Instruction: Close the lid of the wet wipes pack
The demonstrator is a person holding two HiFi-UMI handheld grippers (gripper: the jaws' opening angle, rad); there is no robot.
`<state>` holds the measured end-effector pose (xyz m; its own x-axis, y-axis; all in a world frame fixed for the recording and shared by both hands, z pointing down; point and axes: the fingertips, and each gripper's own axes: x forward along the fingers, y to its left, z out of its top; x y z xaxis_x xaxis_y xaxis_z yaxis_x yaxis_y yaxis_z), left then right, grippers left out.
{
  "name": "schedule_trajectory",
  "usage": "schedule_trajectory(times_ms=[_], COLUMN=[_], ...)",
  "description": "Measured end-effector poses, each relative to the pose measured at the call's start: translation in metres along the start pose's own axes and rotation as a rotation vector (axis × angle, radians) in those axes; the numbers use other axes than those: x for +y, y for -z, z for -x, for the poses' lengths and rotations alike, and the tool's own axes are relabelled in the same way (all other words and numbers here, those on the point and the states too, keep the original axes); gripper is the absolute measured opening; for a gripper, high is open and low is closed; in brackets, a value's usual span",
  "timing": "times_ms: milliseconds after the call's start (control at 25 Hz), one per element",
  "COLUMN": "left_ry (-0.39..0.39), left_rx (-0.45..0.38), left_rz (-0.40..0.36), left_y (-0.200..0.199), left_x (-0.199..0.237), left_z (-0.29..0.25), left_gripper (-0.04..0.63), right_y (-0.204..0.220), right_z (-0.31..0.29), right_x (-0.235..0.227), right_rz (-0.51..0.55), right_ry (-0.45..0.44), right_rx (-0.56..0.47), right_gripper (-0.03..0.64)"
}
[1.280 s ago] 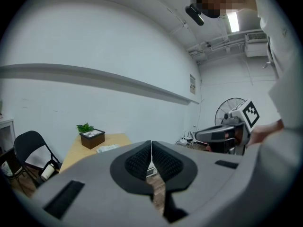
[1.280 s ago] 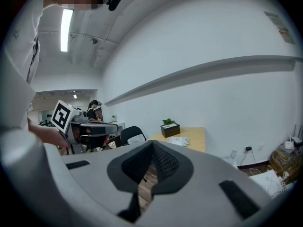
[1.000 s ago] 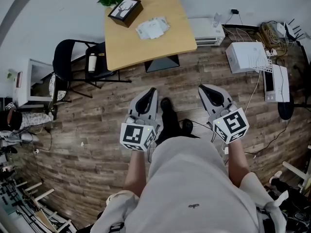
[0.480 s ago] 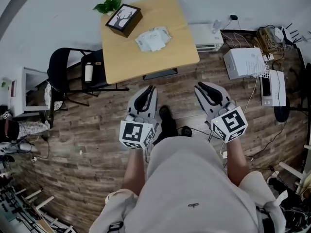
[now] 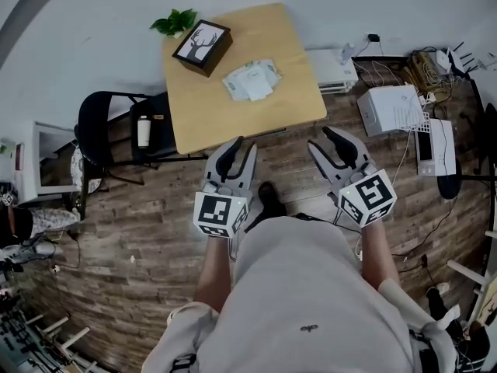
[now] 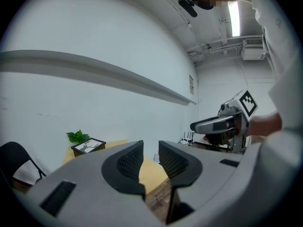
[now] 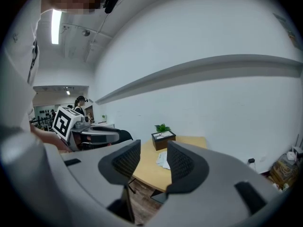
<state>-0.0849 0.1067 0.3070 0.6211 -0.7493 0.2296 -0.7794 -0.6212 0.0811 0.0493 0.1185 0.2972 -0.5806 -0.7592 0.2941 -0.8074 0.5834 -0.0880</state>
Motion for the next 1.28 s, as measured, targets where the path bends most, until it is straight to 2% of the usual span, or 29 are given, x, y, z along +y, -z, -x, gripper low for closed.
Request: schedule_trajectory(times_ms=[360, 800, 1280], left_ry=[0.045, 0.075, 0.022], left_rx=[0.037, 0.108, 0.137], left_rz=[0.000, 0.029, 0.019], left_y=[0.012, 0.036, 0.023], left_x=[0.039, 0.045, 0.076], left_z=[-0.014, -0.032, -0.091], left_gripper=[0.109, 0.118, 0.126], right_y=[-0.003, 0.014, -0.003], right_z=[-0.042, -0.062, -0.128], right_x=[0.009, 0.002, -0.044], right_rz=[-0.013, -0.050, -0.037], right_ry=[0.008, 0.001, -0.102], right_rx=[0.022, 0.083, 0.094], right_gripper=[0.166, 0.166, 0.166])
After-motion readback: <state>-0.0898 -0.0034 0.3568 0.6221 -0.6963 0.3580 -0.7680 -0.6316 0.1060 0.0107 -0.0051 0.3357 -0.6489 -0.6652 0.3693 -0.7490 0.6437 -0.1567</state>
